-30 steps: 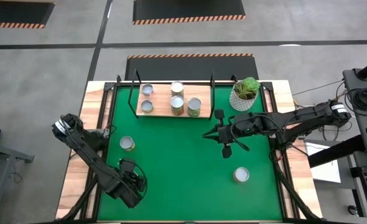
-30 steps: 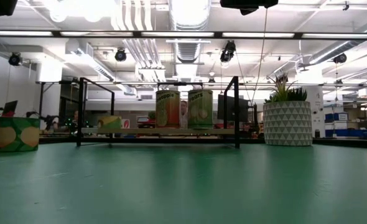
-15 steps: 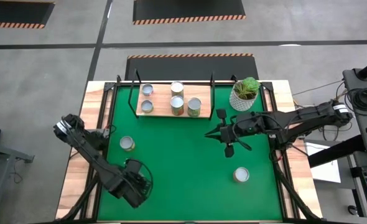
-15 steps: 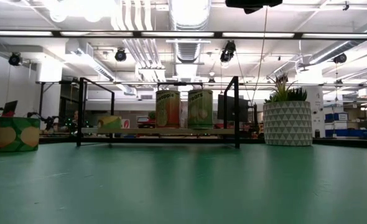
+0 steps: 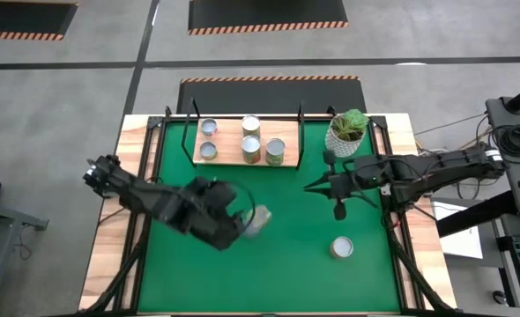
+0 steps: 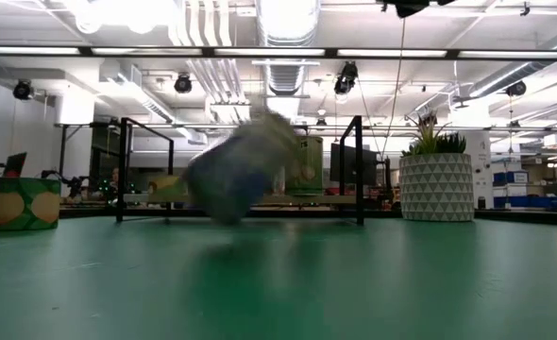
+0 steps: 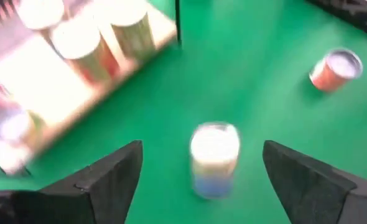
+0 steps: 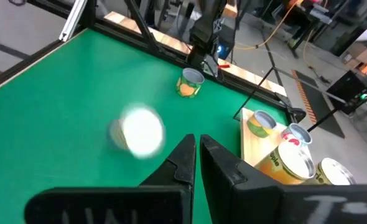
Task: Pick and place cans onto a shelf
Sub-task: Put the canned peas on the shelf
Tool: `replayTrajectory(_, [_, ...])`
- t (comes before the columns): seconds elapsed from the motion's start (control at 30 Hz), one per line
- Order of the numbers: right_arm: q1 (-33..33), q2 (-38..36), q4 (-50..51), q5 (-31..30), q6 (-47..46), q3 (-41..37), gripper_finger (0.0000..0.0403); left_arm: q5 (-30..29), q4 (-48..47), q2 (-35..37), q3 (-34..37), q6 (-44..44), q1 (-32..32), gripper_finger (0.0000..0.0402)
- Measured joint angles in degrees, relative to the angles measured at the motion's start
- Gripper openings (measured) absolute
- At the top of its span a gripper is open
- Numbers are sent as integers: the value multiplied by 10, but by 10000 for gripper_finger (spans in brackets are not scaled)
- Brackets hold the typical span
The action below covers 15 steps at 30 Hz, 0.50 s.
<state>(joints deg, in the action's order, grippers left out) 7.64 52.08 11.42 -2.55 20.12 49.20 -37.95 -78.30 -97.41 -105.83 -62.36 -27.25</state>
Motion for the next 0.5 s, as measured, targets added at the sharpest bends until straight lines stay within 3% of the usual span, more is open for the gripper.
replayTrajectory(0.23, [0,-65,-1,0,-23,-27,13,-21,2,0,-40,148,68,258])
replayTrajectory(0.5, [0,-105,5,0,-24,-41,13,-9,99,-6,58,196,72,213])
